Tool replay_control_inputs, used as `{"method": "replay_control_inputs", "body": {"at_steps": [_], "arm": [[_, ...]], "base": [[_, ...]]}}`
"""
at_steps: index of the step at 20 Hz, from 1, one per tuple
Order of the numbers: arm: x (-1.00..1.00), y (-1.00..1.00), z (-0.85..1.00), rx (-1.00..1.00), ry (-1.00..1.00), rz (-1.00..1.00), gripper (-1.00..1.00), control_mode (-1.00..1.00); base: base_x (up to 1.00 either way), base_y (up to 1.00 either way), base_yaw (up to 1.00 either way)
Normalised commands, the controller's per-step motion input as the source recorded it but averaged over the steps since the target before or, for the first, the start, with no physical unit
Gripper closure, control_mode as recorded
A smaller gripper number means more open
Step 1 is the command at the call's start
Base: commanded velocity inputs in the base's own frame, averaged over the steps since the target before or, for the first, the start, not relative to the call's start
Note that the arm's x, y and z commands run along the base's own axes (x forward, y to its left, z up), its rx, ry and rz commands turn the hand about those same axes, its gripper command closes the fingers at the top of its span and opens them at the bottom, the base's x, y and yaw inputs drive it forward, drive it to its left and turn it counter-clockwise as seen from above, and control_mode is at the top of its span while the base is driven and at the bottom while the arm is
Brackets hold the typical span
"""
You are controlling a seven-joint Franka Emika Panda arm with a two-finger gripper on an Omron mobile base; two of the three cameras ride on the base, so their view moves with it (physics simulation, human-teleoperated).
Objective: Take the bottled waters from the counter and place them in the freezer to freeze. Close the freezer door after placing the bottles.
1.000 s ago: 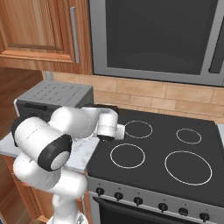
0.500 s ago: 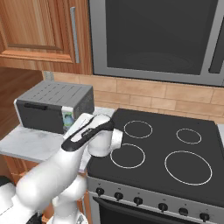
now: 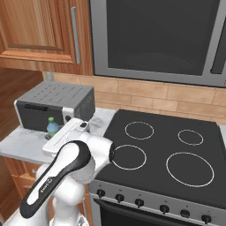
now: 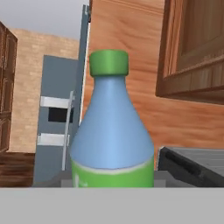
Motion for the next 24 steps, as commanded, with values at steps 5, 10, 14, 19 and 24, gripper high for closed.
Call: {"method": "replay_control_inputs", "body": {"at_steps": [5, 10, 14, 19, 24], "arm": [[-0.82, 0.0, 0.11, -0.16, 0.0, 0.0, 1.0, -1.0], [-0.72, 0.18, 0.0, -0.12, -0.02, 0.06, 1.0, -1.0], [-0.15, 0.09, 0.0, 0.0, -0.01, 0.06, 1.0, 1.0], [0.0, 0.0, 0.0, 0.0, 0.0, 0.0, 1.0, 1.0], [0.0, 0.0, 0.0, 0.0, 0.0, 0.0, 1.0, 1.0]], "base": [[0.0, 0.0, 0.0], [0.0, 0.0, 0.0], [-0.52, 0.51, 0.34], [-0.31, 0.76, 0.7], [0.0, 0.68, 0.75]]}}
